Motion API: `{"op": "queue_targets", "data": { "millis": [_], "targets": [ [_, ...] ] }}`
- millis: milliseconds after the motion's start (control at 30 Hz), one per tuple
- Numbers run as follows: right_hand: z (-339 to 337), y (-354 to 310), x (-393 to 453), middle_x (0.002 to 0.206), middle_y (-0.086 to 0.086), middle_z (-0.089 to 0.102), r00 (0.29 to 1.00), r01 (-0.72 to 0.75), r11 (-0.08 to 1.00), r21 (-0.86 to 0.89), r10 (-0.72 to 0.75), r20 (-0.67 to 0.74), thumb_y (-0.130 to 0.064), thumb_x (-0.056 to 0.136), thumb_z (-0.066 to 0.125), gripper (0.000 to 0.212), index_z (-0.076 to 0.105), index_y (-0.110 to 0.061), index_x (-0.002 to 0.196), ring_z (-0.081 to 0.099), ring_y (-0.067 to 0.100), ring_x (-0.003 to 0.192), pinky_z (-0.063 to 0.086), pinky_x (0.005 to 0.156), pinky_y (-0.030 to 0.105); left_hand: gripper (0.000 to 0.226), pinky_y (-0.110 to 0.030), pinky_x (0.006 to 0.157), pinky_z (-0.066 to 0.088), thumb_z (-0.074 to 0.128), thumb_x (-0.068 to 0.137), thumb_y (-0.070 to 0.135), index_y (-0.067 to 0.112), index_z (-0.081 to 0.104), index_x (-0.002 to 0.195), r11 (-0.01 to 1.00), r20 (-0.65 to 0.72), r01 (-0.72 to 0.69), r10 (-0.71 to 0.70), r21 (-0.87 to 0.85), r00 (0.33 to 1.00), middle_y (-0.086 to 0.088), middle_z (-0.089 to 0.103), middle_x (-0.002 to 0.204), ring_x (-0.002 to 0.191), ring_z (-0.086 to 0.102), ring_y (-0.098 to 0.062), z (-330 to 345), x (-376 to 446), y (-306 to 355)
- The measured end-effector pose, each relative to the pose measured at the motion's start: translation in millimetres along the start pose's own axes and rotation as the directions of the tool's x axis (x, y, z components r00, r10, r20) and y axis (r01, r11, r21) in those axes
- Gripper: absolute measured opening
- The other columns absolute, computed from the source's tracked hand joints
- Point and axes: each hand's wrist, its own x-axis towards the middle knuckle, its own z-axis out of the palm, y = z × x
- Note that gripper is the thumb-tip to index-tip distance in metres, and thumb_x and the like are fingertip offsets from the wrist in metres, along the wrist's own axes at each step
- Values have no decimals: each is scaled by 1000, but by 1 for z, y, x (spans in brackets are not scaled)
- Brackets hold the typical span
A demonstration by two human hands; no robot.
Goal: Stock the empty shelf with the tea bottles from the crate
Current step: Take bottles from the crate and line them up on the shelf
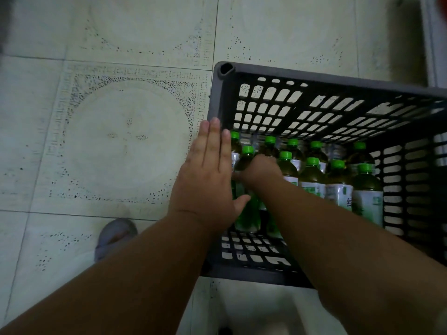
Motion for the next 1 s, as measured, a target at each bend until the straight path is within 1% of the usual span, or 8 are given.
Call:
{"op": "queue_targets", "data": {
  "millis": [133, 267, 367, 467, 567, 700, 833, 1000],
  "targets": [
    [22, 11, -9, 123, 8, 56, 989, 132, 967, 219, -114, -96, -45, 64, 87, 89, 40, -16, 133, 58, 30, 112, 52, 85, 36, 124, -45, 123, -2, 37, 81, 83, 2, -31, 146, 1000, 23, 9, -9, -25, 1000, -21, -33, 158, 147, -28, -33, -1, 0, 0],
    [19, 23, -16, 92, -15, 58, 976, 216, 840, 498, -205, -76, -29, 65, 91, 66, 42, -28, 109, 60, 7, 79, 42, 44, 11, 127, -45, 124, -1, 37, 80, 86, 1, -31, 145, 1000, 11, -5, 5, -18, 1000, -22, -30, 159, 148, -27, -34, 0, 0, 0],
    [3, 26, -21, 95, -14, 65, 961, 254, 773, 581, -267, -66, -25, 64, 93, 58, 50, -39, 100, 65, 2, 86, 47, 55, 12, 128, -44, 124, 0, 37, 79, 87, 1, -31, 145, 1000, 4, -8, 8, -25, 1000, -22, -29, 159, 148, -26, -34, 0, 0, -1],
    [-17, 23, -29, 97, -12, 69, 948, 301, 726, 618, -299, -109, -33, 63, 94, 56, 54, -37, 102, 67, 0, 86, 52, 63, 15, 127, -44, 123, 0, 28, 75, 89, 1, -32, 144, 1000, -1, -10, 10, -23, 1000, -22, -30, 159, 147, -26, -33, 1, 0, -1],
    [-42, 22, -46, 102, -7, 70, 940, 335, 679, 653, -288, -183, -40, 63, 93, 66, 56, -25, 117, 69, 8, 92, 58, 78, 29, 128, -43, 122, 1, 22, 70, 92, 3, -33, 143, 999, 16, -4, 5, -36, 1000, -20, -30, 158, 148, -25, -32, -4, 1, -3],
    [-80, 26, -83, 100, -5, 71, 915, 404, 661, 633, -304, -267, -34, 63, 93, 63, 57, -23, 114, 70, 12, 92, 60, 84, 40, 131, -42, 123, -4, 26, 70, 94, 3, -32, 144, 999, 126, -7, 11, -33, 992, -20, -33, 157, 147, -28, -31, -15, 2, -4],
    [-127, 35, -138, 97, -8, 70, 859, 512, 643, 570, -360, -365, -31, 63, 93, 58, 58, -29, 109, 69, 10, 89, 59, 82, 37, 131, -33, 121, -5, 55, 73, 82, 9, -17, 155, 953, 211, 7, 60, -303, 976, -10, -22, 164, 150, -20, -19, -48, -13, 5],
    [-188, 53, -229, 96, -14, 66, 750, 654, 560, 508, -394, -531, -40, 64, 92, 56, 57, -33, 107, 64, 0, 86, 50, 70, 21, 118, -34, 115, 24, 76, 72, 66, 26, 8, 160, 802, 69, 31, 12, -596, 998, 1, 19, 166, 149, 22, -18, -120, -53, 51]
  ]
}}
